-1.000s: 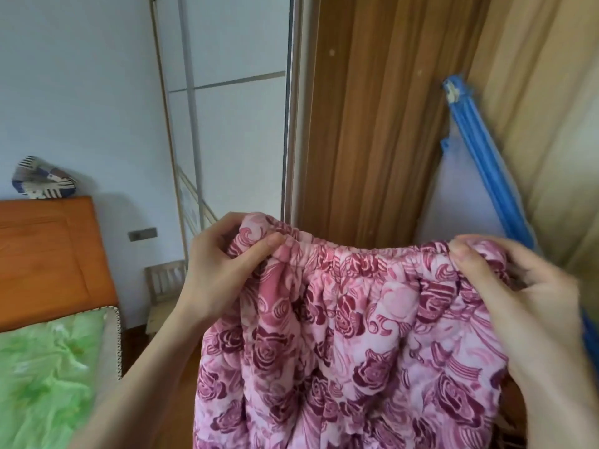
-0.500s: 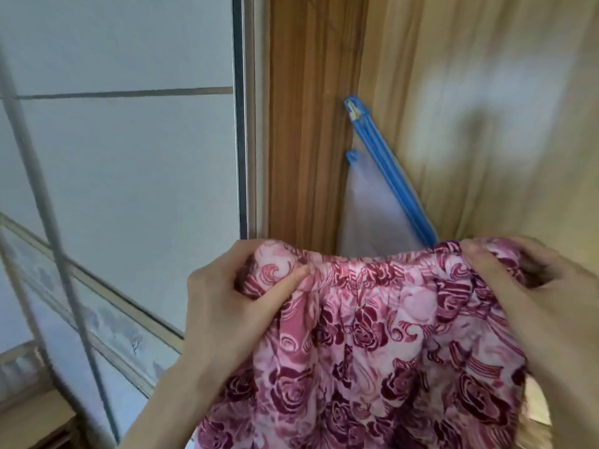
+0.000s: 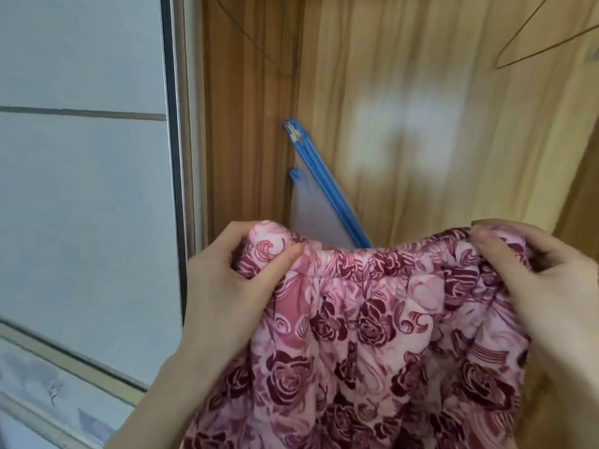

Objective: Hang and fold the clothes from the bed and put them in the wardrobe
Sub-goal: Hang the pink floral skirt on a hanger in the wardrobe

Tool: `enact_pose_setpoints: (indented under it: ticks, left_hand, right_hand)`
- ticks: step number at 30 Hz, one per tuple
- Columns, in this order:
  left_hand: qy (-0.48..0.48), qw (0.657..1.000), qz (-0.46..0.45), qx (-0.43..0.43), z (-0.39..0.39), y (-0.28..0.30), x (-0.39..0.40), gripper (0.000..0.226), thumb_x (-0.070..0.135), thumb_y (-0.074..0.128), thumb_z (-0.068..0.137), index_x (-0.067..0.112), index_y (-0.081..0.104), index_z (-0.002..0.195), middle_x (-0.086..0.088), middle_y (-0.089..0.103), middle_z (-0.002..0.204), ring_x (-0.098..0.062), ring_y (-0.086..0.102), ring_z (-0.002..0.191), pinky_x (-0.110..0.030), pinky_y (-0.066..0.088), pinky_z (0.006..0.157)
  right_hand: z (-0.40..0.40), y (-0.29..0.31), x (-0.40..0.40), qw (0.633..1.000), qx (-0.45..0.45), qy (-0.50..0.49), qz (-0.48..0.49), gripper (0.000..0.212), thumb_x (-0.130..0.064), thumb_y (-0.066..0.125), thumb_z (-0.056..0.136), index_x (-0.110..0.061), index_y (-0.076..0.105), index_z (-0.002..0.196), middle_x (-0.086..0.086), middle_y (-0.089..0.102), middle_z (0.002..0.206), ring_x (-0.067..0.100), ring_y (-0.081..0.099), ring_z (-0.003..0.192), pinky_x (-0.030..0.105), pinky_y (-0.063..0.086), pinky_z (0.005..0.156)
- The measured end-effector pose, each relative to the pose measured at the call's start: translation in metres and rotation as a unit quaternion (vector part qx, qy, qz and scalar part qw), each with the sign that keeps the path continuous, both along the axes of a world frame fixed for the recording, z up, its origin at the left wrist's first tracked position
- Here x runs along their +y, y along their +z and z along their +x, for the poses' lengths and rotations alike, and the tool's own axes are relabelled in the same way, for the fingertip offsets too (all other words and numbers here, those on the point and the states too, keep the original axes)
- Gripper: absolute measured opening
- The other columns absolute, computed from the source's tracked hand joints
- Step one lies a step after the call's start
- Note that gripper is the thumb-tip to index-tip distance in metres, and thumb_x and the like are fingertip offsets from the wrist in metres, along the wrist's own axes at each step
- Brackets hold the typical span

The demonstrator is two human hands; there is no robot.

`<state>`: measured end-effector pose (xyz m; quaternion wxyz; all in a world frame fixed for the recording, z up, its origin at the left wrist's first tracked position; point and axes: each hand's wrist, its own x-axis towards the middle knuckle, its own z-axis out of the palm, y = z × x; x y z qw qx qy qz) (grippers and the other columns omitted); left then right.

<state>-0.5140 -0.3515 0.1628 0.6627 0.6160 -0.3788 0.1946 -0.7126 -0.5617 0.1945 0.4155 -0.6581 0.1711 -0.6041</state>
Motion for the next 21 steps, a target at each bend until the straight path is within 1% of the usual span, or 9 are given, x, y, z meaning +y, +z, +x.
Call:
enact_pose_setpoints:
  ticks: [3,5,6,9,12,15,18,21]
  left_hand:
    - [-0.010,1.000,-0.012,-0.013,-0.003,0.013,-0.010,0.030,0.039,0.086,0.080,0.028,0.077,0.106,0.020,0.076,0.094,0.003,0.072,0.092,-0.009,0.052,0.078]
    - [-0.023,0.999,-0.028,-0.015,-0.001,0.024,-0.018,0.029,0.038,0.086,0.080,0.027,0.077,0.106,0.019,0.077,0.095,0.002,0.072,0.091,-0.011,0.052,0.079]
    - [-0.030,0.999,-0.037,-0.015,0.001,0.029,-0.022,0.028,0.037,0.086,0.081,0.027,0.077,0.106,0.019,0.077,0.095,0.002,0.072,0.091,-0.012,0.053,0.080]
    - [-0.055,0.996,-0.060,-0.021,0.009,0.048,-0.035,0.023,0.035,0.084,0.083,0.026,0.077,0.103,0.016,0.077,0.093,0.000,0.072,0.090,-0.014,0.054,0.079]
    - [-0.080,0.993,-0.080,-0.035,0.020,0.068,-0.048,0.021,0.031,0.083,0.086,0.023,0.077,0.104,0.012,0.077,0.094,-0.003,0.073,0.090,-0.017,0.056,0.079]
    - [-0.098,0.989,-0.096,-0.049,0.032,0.087,-0.062,0.018,0.027,0.082,0.089,0.020,0.076,0.105,0.009,0.077,0.094,-0.007,0.074,0.091,-0.025,0.059,0.083]
    - [-0.111,0.986,-0.106,-0.059,0.042,0.105,-0.078,0.017,0.027,0.081,0.092,0.022,0.075,0.107,0.008,0.077,0.096,-0.010,0.074,0.093,-0.033,0.061,0.087]
    - [-0.130,0.984,-0.109,-0.057,0.047,0.122,-0.094,0.018,0.030,0.079,0.094,0.022,0.074,0.109,0.007,0.077,0.097,-0.011,0.074,0.093,-0.037,0.061,0.088]
  right_hand:
    - [-0.012,0.013,-0.007,1.000,-0.007,-0.002,0.007,0.032,-0.048,0.077,0.075,-0.026,0.080,0.099,-0.006,0.080,0.092,0.012,0.077,0.084,0.027,0.064,0.070]
    - [-0.017,0.026,-0.011,1.000,-0.013,0.002,0.001,0.034,-0.050,0.078,0.074,-0.027,0.081,0.099,-0.003,0.080,0.092,0.015,0.078,0.085,0.031,0.064,0.073]
    - [-0.018,0.033,-0.014,1.000,-0.019,0.006,0.002,0.033,-0.049,0.078,0.073,-0.028,0.081,0.098,-0.002,0.081,0.092,0.015,0.078,0.085,0.030,0.064,0.072]
    - [-0.019,0.056,-0.018,0.998,-0.040,0.036,0.021,0.027,-0.045,0.081,0.071,-0.027,0.083,0.091,0.001,0.081,0.088,0.014,0.078,0.079,0.022,0.061,0.064]
    - [-0.018,0.079,-0.019,0.997,-0.054,0.053,0.026,0.019,-0.039,0.084,0.074,-0.024,0.083,0.086,0.004,0.080,0.087,0.014,0.077,0.076,0.020,0.060,0.064]
    - [-0.018,0.101,-0.021,0.998,-0.059,0.033,0.001,0.019,-0.036,0.084,0.080,-0.019,0.081,0.088,0.004,0.080,0.088,0.014,0.077,0.078,0.022,0.062,0.067]
    - [-0.017,0.123,-0.028,0.998,-0.045,0.008,-0.030,0.021,-0.038,0.081,0.085,-0.017,0.079,0.091,-0.001,0.080,0.083,0.009,0.076,0.075,0.017,0.058,0.061]
    - [-0.015,0.141,-0.041,0.998,-0.017,-0.010,-0.052,0.022,-0.039,0.078,0.089,-0.017,0.078,0.093,0.000,0.080,0.084,0.009,0.076,0.076,0.017,0.059,0.063]
